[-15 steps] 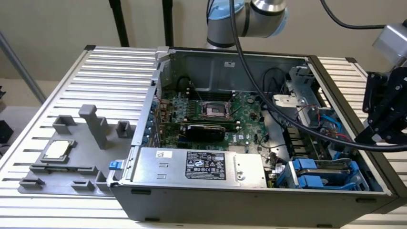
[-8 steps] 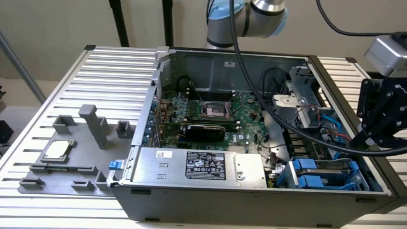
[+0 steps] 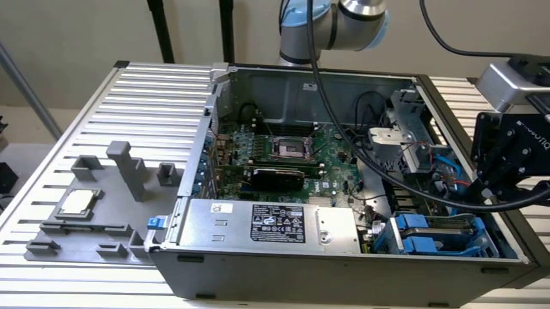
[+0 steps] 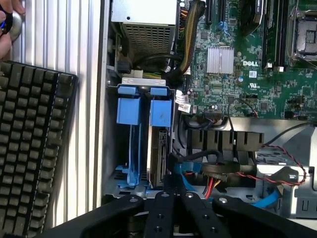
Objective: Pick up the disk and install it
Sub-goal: 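Insert the first disk wire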
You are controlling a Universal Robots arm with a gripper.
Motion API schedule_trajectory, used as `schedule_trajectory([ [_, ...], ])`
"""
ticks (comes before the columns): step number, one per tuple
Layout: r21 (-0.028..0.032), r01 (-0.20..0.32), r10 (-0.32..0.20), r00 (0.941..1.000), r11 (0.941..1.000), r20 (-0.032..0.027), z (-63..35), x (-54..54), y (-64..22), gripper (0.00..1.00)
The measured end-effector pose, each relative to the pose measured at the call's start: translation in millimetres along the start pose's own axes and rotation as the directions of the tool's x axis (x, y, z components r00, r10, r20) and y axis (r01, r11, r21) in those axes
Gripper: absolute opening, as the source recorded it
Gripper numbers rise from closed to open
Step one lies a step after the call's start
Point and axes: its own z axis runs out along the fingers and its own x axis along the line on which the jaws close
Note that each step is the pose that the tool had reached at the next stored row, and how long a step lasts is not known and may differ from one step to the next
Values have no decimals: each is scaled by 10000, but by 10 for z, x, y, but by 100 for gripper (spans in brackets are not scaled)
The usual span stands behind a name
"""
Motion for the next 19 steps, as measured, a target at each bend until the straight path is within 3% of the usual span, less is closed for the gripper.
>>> schedule_trajectory([
  [2, 8, 1, -1, 10000, 10000, 3, 37, -4, 27, 11],
  [5, 32, 2, -3, 10000, 10000, 53, 87, -7, 95, 11],
  [12, 35, 7, -7, 9998, 10000, 189, 117, -53, 99, 12],
  [14, 36, 8, -9, 9998, 10000, 216, 120, -61, 99, 18],
  [18, 37, 10, -11, 9996, 10000, 289, 121, -63, 112, 42],
  [19, 37, 11, -12, 9995, 10000, 307, 123, -63, 119, 42],
])
